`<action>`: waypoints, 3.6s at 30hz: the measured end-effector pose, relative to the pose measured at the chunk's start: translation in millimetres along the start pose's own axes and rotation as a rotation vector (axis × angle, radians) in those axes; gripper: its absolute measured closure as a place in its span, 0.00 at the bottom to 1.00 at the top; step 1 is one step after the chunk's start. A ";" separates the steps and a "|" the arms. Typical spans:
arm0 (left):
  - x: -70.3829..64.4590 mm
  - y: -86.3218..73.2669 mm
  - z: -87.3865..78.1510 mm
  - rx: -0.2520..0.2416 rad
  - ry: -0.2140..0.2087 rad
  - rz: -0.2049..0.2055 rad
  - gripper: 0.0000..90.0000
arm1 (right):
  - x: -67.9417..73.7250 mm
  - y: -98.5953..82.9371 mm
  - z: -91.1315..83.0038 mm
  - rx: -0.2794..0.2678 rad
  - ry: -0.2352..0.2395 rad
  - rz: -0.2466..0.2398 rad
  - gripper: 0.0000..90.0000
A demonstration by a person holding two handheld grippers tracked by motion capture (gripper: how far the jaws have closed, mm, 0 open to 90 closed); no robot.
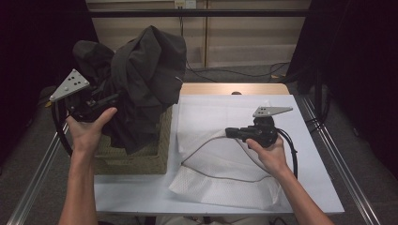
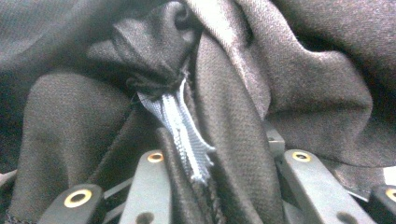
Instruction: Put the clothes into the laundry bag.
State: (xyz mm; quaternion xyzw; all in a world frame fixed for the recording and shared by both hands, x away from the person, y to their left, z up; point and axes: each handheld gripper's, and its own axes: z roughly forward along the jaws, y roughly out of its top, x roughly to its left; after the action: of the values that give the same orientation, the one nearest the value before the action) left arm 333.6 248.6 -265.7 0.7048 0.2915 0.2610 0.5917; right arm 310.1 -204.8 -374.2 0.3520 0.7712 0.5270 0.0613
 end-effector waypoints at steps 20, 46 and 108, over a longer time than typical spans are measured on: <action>-34.7 18.2 -18.7 -0.079 -0.095 0.040 0.75 | -4.3 0.3 -3.0 -0.010 -0.005 0.011 1.00; -67.8 20.6 -7.6 -0.108 -0.274 0.051 0.74 | -5.7 0.6 -2.2 -0.008 0.000 0.015 1.00; -168.7 -74.0 23.7 0.243 -0.457 0.241 0.74 | -13.5 4.5 -13.3 -0.026 -0.016 0.041 1.00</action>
State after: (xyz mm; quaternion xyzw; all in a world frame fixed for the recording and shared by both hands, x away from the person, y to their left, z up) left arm 225.9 120.7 -346.4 0.8405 0.0940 0.1271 0.5182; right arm 316.1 -222.4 -368.3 0.3712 0.7562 0.5354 0.0611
